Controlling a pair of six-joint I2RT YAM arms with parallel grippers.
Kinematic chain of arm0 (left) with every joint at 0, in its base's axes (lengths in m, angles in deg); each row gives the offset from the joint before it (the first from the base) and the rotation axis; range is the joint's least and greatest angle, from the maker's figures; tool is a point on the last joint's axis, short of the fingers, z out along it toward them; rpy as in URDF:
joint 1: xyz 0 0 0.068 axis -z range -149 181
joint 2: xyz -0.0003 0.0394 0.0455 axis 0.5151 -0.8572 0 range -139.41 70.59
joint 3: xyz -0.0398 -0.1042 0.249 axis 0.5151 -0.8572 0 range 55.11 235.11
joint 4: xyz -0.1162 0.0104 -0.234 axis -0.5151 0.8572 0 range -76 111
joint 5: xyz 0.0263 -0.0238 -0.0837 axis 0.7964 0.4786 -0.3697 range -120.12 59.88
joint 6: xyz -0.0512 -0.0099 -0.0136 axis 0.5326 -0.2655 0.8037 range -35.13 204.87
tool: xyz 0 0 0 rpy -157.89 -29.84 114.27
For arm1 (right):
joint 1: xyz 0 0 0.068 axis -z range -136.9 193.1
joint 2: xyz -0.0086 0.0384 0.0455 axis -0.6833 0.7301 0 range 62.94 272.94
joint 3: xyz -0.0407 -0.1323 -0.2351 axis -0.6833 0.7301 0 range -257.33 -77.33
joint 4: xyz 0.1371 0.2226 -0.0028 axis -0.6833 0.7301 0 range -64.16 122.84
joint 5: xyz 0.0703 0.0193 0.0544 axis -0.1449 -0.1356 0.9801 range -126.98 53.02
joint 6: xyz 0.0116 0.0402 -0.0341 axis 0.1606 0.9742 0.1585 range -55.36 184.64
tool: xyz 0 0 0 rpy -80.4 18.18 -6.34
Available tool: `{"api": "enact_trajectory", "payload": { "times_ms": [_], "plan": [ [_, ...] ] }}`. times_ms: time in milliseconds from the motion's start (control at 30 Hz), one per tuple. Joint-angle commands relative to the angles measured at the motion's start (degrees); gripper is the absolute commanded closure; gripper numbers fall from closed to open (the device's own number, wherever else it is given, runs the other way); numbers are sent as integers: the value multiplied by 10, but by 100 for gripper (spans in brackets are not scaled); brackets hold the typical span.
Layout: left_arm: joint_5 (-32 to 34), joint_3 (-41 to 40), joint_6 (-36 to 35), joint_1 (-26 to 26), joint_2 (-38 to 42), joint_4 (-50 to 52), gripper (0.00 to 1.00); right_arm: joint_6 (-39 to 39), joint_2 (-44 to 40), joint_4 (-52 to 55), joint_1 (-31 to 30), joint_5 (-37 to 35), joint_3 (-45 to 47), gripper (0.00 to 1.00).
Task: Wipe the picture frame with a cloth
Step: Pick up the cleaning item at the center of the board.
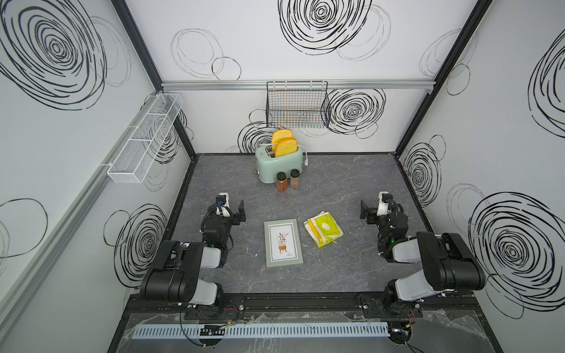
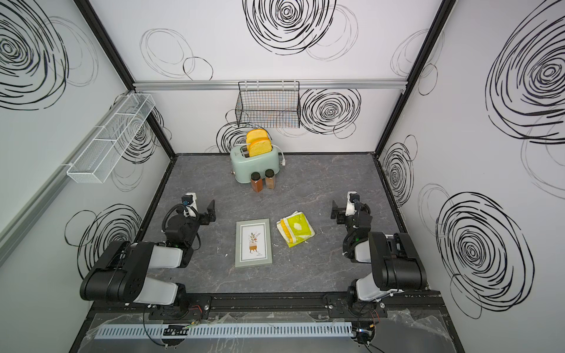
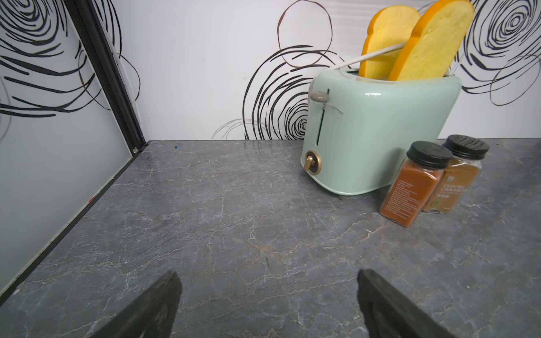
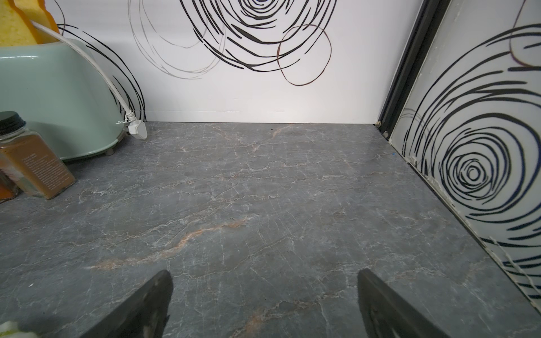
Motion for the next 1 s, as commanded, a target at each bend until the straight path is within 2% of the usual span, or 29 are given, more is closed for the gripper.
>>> {"api": "enact_trajectory", "payload": {
  "times_ms": [0, 467, 500, 533, 567, 633, 700, 733, 767, 833, 900, 967],
  "plan": [
    [-9, 12, -7, 0, -5, -43, 2, -6, 4, -28, 4, 9, -6, 1],
    [-7, 14, -8, 1, -6, -40, 2, -5, 7, -22, 7, 16, -10, 1],
    [-8, 14, -8, 1, -6, -40, 2, -4, 7, -22, 7, 16, -10, 2],
    [-8, 13, -8, 1, -6, -39, 1, -4, 6, -22, 7, 15, -10, 9],
    [-8, 13, -9, 1, -5, -40, 9, -5, 5, -25, 7, 11, -8, 14],
    [-12, 29, -11, 2, 5, -9, 32, 3, -4, -21, -1, -32, -7, 18],
    [26, 98, 1, 6, 52, 159, 61, 10, -36, 11, -14, -92, -14, 23],
    [41, 131, 10, 8, 78, 241, 76, 6, -69, 79, -29, -125, -33, 25],
    [60, 152, 36, 15, 99, 278, 81, 3, -105, 155, -47, -154, -58, 31],
    [73, 163, 105, 42, 136, 299, 76, 16, -162, 257, -87, -178, -93, 39],
    [112, 178, 172, 89, 166, 334, 76, 25, -209, 306, -157, -238, -105, 39],
    [153, 226, 193, 151, 177, 434, 77, 40, -236, 388, -232, -284, -134, 36]
  ]
}}
